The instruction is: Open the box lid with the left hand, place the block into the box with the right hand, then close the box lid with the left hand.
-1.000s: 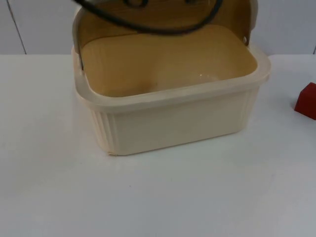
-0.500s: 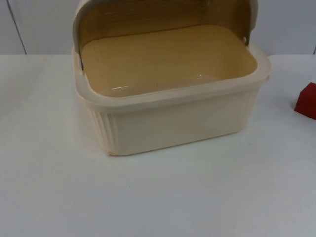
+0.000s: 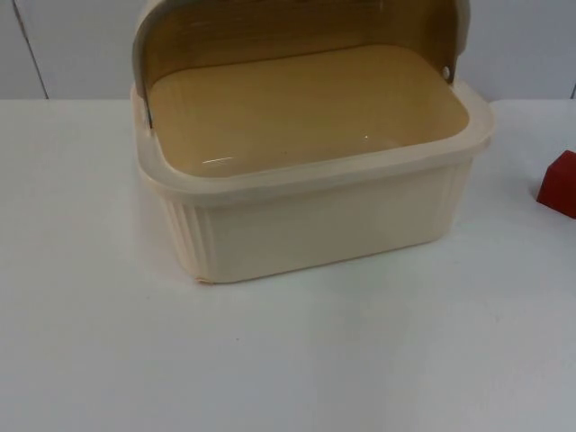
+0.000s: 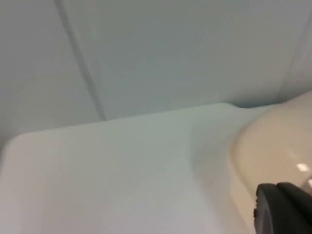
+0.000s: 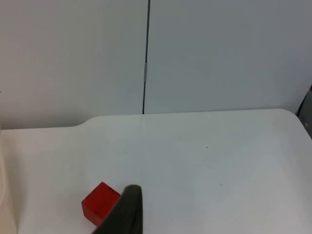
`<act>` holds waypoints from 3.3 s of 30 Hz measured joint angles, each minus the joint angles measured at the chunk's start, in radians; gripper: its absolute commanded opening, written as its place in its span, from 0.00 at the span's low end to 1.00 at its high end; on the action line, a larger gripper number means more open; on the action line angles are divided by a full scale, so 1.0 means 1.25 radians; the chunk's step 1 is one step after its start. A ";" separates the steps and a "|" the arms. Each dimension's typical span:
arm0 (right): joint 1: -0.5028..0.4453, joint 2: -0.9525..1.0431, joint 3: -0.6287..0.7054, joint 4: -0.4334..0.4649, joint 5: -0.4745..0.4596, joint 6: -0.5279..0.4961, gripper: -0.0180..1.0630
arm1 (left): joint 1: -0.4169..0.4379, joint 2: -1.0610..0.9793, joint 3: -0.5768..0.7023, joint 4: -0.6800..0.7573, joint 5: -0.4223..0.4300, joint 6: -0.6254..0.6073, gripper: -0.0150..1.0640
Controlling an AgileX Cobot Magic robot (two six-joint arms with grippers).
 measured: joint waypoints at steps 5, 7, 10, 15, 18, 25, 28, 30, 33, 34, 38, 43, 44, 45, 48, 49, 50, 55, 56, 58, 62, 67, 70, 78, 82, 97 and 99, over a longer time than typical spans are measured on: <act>0.000 0.000 0.000 0.000 -0.005 0.000 0.98 | 0.006 -0.001 0.000 -0.064 -0.036 0.042 0.01; 0.000 0.000 0.000 0.000 -0.005 0.001 0.98 | 0.008 -0.004 0.000 -0.033 -0.049 0.015 0.01; 0.000 0.000 0.000 0.000 -0.005 0.001 0.98 | 0.008 -0.004 0.001 -0.003 -0.060 -0.008 0.01; 0.000 0.000 0.000 0.000 0.001 0.001 0.98 | 0.008 -0.007 0.050 0.017 -0.076 -0.042 0.15; 0.000 0.000 0.000 0.000 0.004 0.001 0.98 | 0.008 -0.007 0.105 0.020 -0.080 -0.061 0.43; 0.000 0.000 0.000 0.000 0.004 0.001 0.98 | 0.008 -0.009 0.150 0.019 -0.103 -0.067 0.98; 0.000 0.000 0.000 0.000 0.004 0.001 0.98 | 0.008 -0.028 0.150 0.019 -0.113 -0.067 0.98; 0.000 0.002 0.000 0.000 0.002 0.001 0.98 | 0.008 -0.043 0.150 0.019 -0.116 -0.067 0.98; 0.000 0.014 0.000 -0.017 -0.015 0.005 0.98 | 0.008 -0.053 0.150 0.019 -0.119 -0.067 0.98; 0.000 0.023 -0.002 -0.030 -0.031 0.010 0.98 | 0.008 -0.056 0.150 0.019 -0.119 -0.067 0.98; 0.000 0.082 -0.042 -0.050 -0.048 0.013 0.98 | 0.008 -0.056 0.150 0.019 -0.122 -0.067 0.98; 0.000 0.213 -0.154 -0.056 -0.070 0.001 0.98 | 0.008 -0.056 0.150 0.019 -0.123 -0.067 0.98; 0.000 0.246 -0.183 -0.056 -0.076 -0.004 0.98 | 0.008 -0.056 0.150 0.019 -0.123 -0.067 0.98; 0.000 0.262 -0.197 -0.056 -0.078 -0.006 0.98 | 0.008 -0.056 0.150 0.019 -0.123 -0.067 0.98; 0.000 0.340 -0.253 -0.056 -0.084 -0.013 0.98 | 0.008 -0.056 0.150 0.019 -0.123 -0.067 0.98; 0.000 0.372 -0.271 -0.056 -0.084 -0.014 0.98 | 0.008 -0.056 0.150 0.019 -0.123 -0.067 0.98; 0.000 0.398 -0.281 -0.056 -0.084 -0.017 0.98 | 0.008 -0.056 0.150 0.019 -0.123 -0.067 0.98; 0.000 0.510 -0.293 -0.058 -0.095 -0.021 0.98 | 0.008 -0.056 0.150 0.019 -0.123 -0.067 0.98; 0.000 0.537 -0.293 -0.058 -0.099 -0.025 0.98 | 0.008 -0.056 0.150 0.019 -0.123 -0.067 0.98; 0.000 0.563 -0.293 -0.058 -0.105 -0.030 0.98 | 0.008 -0.056 0.150 0.019 -0.123 -0.067 0.98; 0.000 0.628 -0.293 -0.058 -0.132 -0.078 0.98 | 0.008 -0.056 0.150 0.019 -0.114 -0.067 0.98; -0.001 0.706 -0.293 -0.058 -0.177 -0.121 0.98 | 0.008 -0.056 0.150 0.019 -0.105 -0.067 0.98; -0.001 0.750 -0.294 -0.029 -0.217 -0.130 0.98 | 0.008 -0.056 0.150 0.019 -0.103 -0.067 0.98; -0.001 0.864 -0.294 0.031 -0.307 -0.224 0.98 | 0.008 -0.056 0.150 0.019 -0.101 -0.061 0.98; -0.003 0.907 -0.296 0.094 -0.328 -0.303 0.98 | 0.008 -0.056 0.150 0.020 -0.100 -0.061 0.98; -0.003 1.026 -0.298 0.235 -0.353 -0.432 0.98 | 0.008 -0.056 0.150 0.037 -0.095 -0.061 0.98; -0.003 1.032 -0.298 0.271 -0.353 -0.488 0.98 | 0.008 -0.056 0.150 0.038 -0.095 -0.061 0.98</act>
